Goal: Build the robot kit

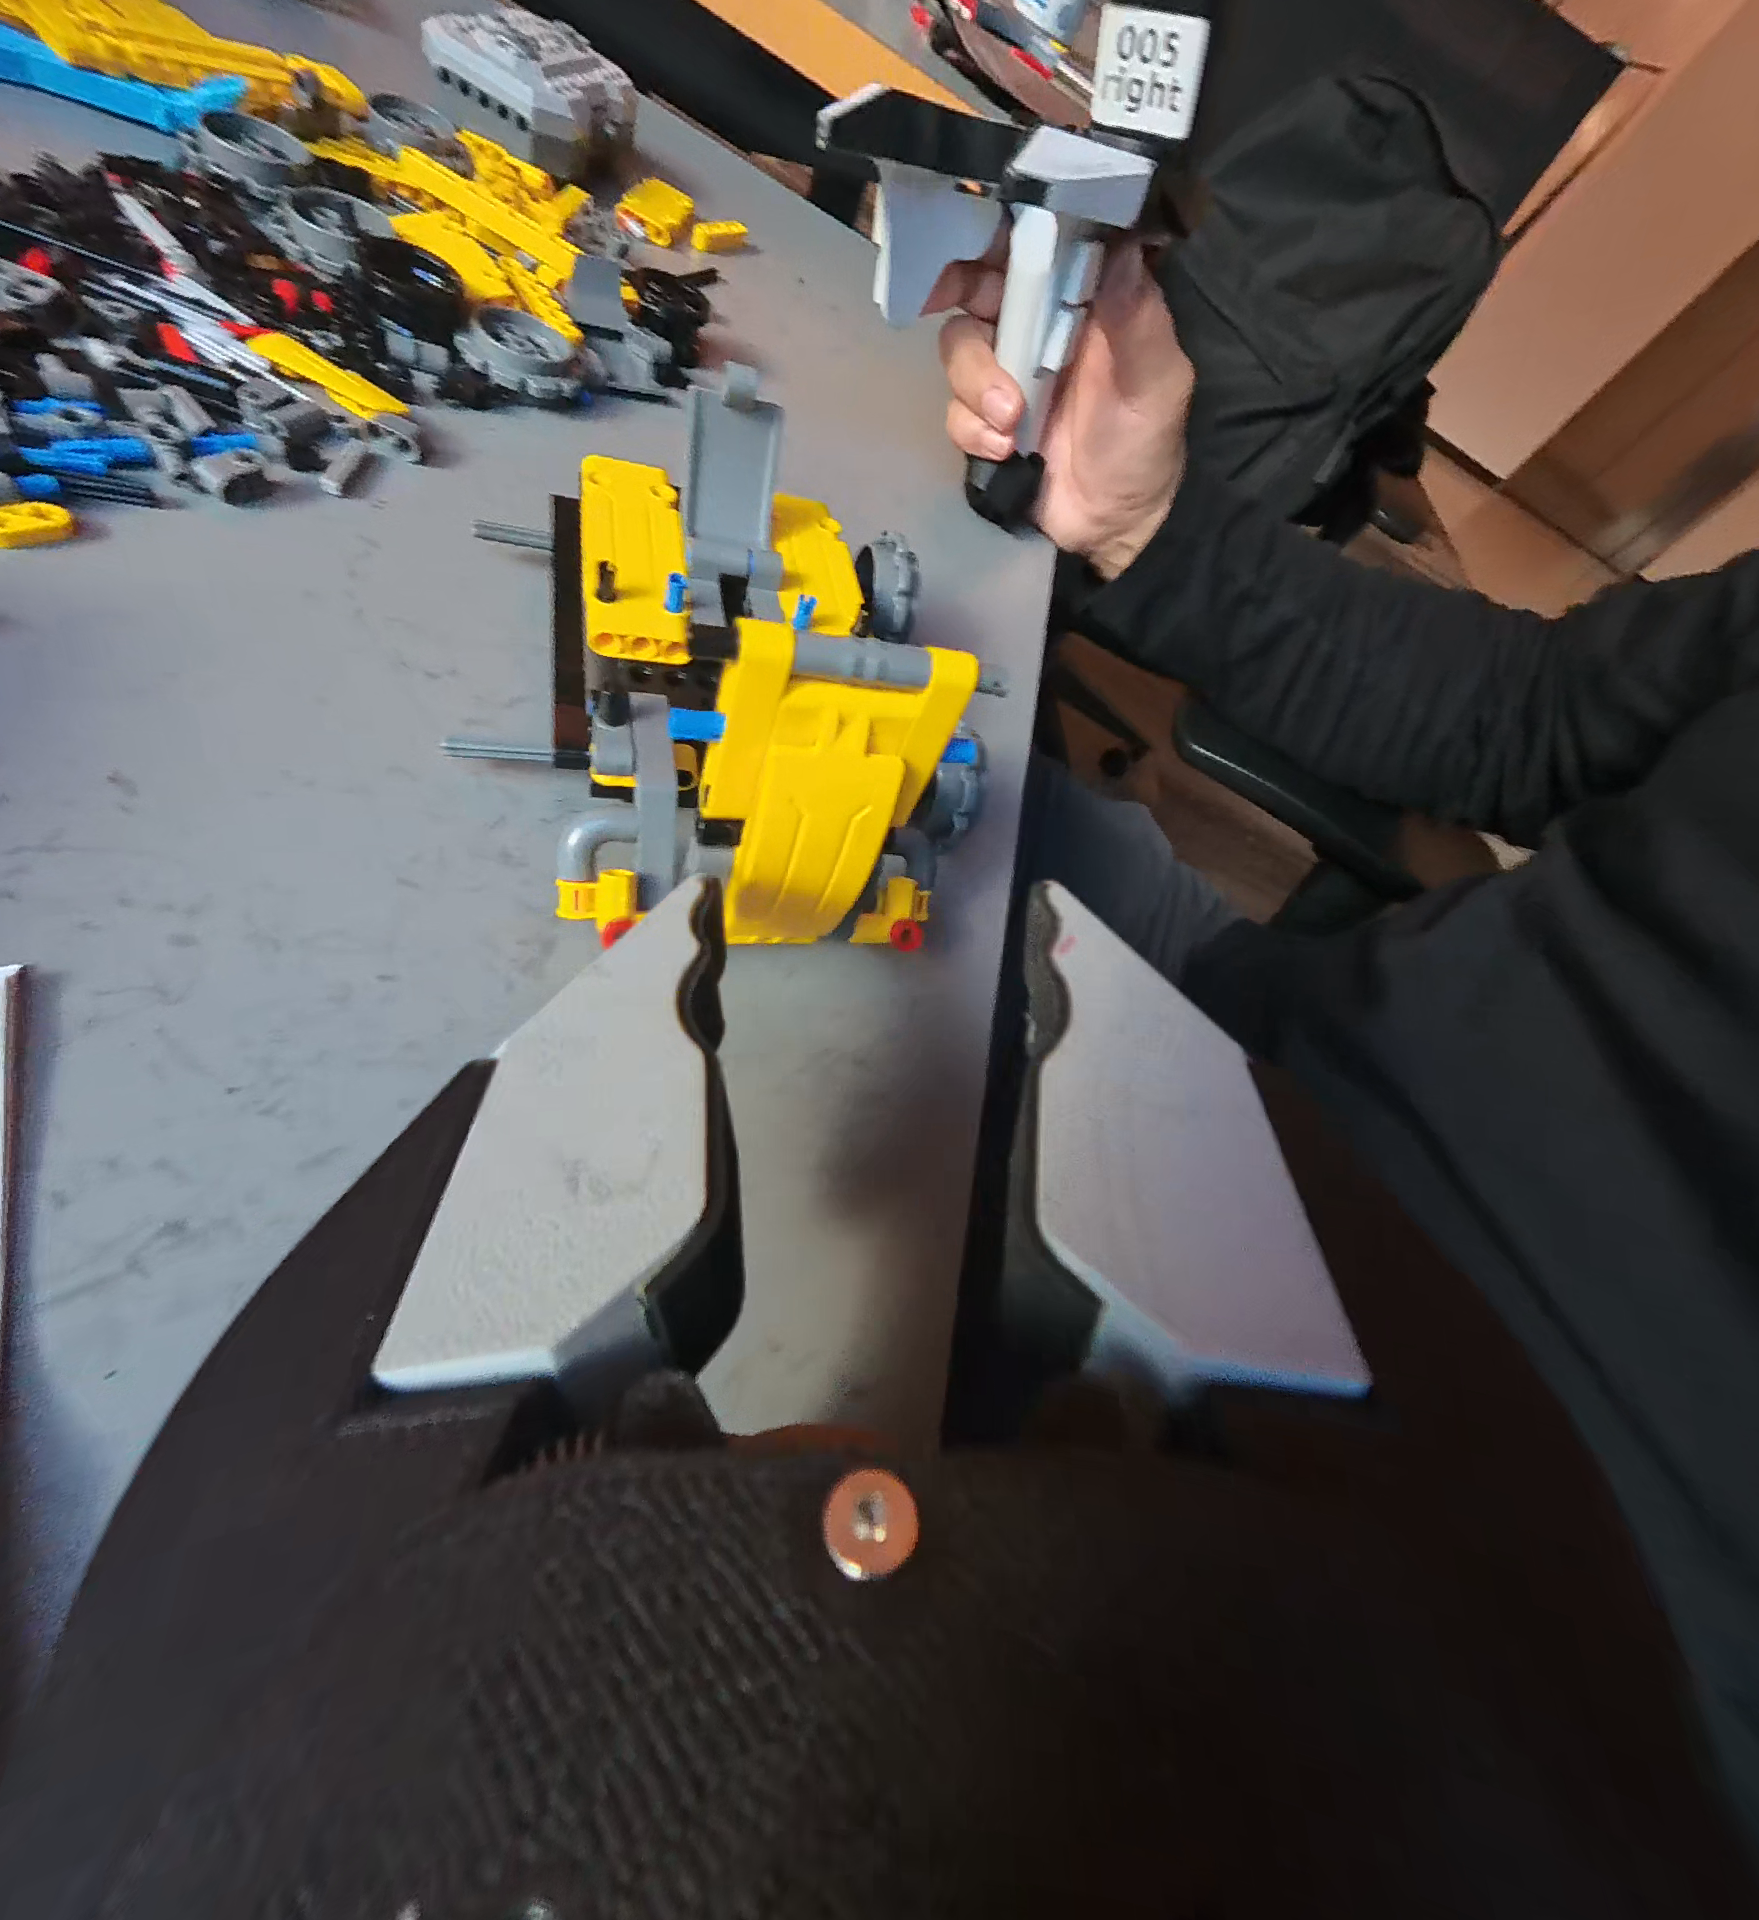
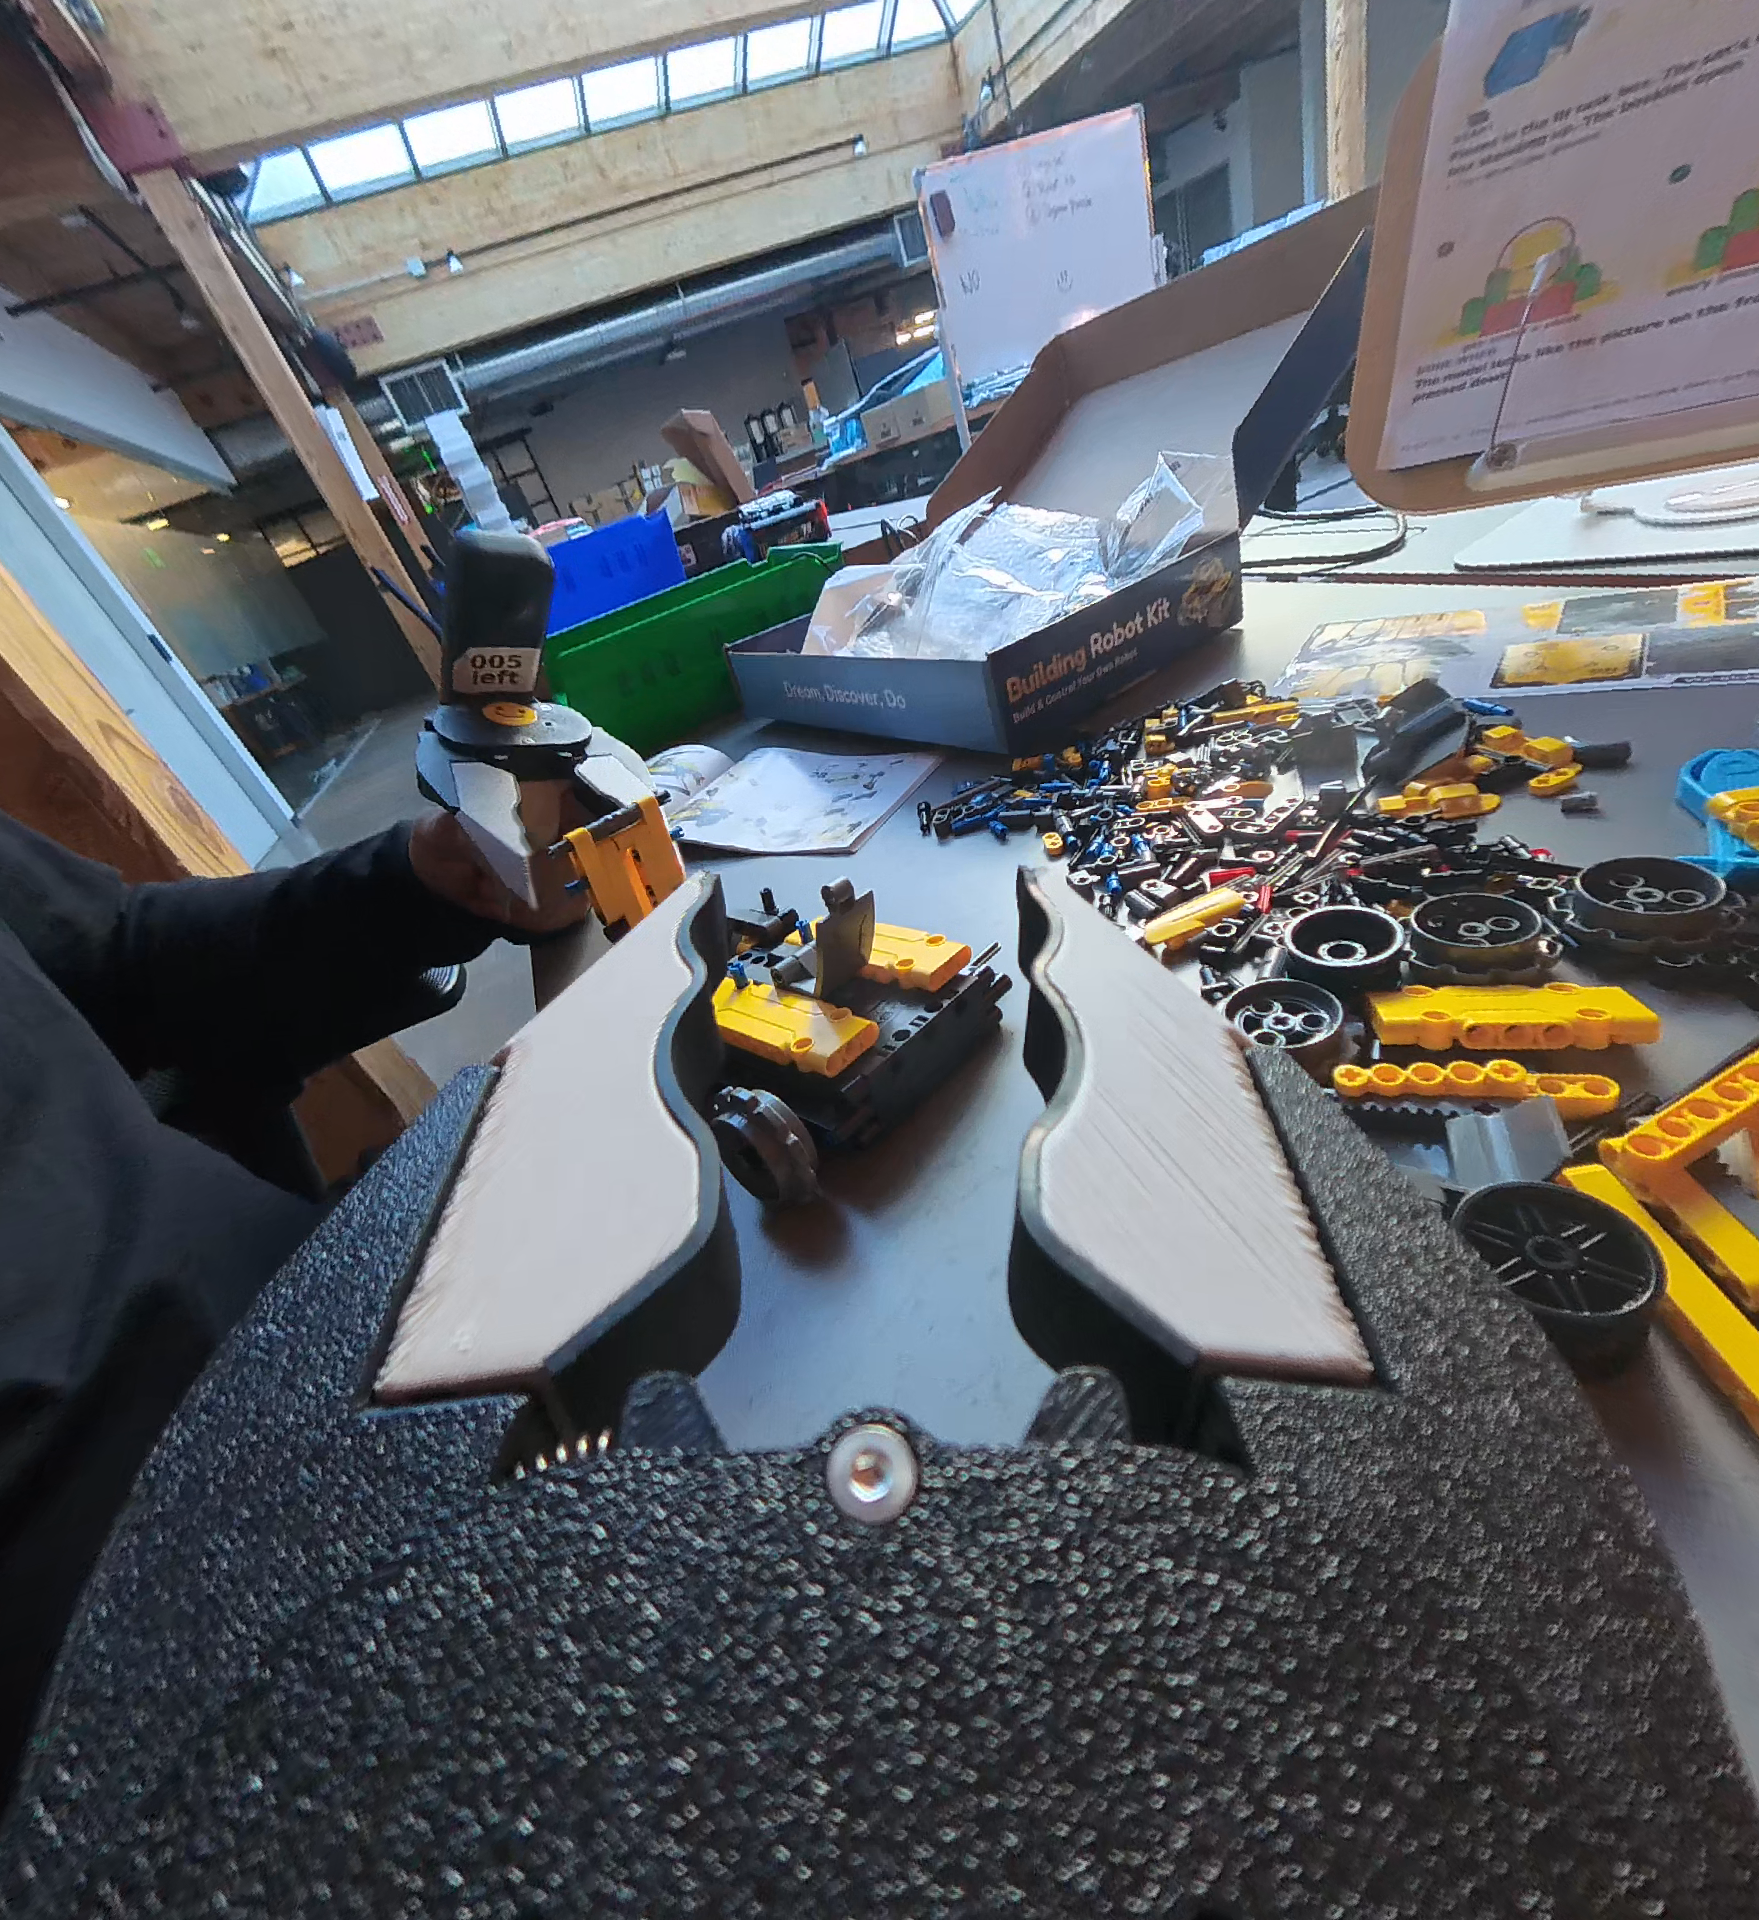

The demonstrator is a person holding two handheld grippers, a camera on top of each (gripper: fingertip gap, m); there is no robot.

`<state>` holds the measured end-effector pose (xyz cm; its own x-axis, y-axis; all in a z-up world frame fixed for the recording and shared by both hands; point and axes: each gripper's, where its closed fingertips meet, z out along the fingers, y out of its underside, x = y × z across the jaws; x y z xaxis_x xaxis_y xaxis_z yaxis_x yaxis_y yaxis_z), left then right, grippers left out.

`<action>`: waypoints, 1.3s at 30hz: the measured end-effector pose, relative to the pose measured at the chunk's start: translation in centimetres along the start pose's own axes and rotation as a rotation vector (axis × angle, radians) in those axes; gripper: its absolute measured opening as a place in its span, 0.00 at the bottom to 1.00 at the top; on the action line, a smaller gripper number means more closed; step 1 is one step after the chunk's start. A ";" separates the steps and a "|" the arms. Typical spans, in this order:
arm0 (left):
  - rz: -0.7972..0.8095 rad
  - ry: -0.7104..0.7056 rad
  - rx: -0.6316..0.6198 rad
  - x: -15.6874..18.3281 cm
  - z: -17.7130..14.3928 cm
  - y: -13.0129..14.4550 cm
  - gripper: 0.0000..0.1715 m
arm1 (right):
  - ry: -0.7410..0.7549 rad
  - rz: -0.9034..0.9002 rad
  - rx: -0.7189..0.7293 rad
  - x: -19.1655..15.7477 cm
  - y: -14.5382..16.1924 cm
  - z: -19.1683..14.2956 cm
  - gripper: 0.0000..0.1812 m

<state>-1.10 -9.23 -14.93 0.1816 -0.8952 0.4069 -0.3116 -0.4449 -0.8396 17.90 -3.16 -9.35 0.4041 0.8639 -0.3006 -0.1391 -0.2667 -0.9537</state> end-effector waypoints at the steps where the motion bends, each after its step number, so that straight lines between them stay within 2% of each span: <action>1: -0.006 0.030 -0.015 0.3 0.1 0.2 0.32 | 0.000 0.000 0.000 0.0 0.0 0.0 0.31; 4: -0.025 0.057 -0.036 0.4 0.5 0.4 0.33 | -0.010 0.004 -0.009 -0.1 0.1 0.1 0.31; 8: 0.046 0.041 -0.005 0.9 0.6 -0.1 0.36 | -0.022 0.002 -0.035 -0.3 0.5 0.5 0.31; 10: 0.087 0.036 0.001 1.3 0.7 -0.2 0.30 | -0.012 -0.016 -0.046 -0.3 0.7 0.6 0.31; 15: 0.146 -0.011 -0.015 1.3 1.0 0.0 0.30 | 0.004 -0.060 -0.080 -0.6 1.1 0.9 0.31; 21: 0.089 0.016 0.013 1.0 0.7 -0.4 0.30 | -0.004 -0.043 -0.076 -0.5 1.1 0.9 0.30; 27: -0.074 -0.039 0.012 -1.2 0.6 -0.4 0.31 | 0.001 -0.048 -0.088 -0.5 1.2 1.0 0.31; 33: -0.048 -0.092 0.012 -1.4 -0.8 0.3 0.32 | -0.074 -0.041 -0.172 -2.0 2.6 1.9 0.31; 37: -0.013 -0.031 -0.018 -1.1 -1.4 0.6 0.30 | -0.056 -0.056 -0.167 -1.9 2.5 2.0 0.30; 39: -0.040 0.049 -0.069 -0.6 -0.9 1.1 0.30 | -0.034 -0.060 -0.156 -1.5 2.3 2.0 0.29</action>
<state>-2.42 -9.26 -15.79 0.1501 -0.8762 0.4579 -0.3691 -0.4793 -0.7962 15.17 -4.27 -11.09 0.3764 0.8936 -0.2446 0.0276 -0.2748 -0.9611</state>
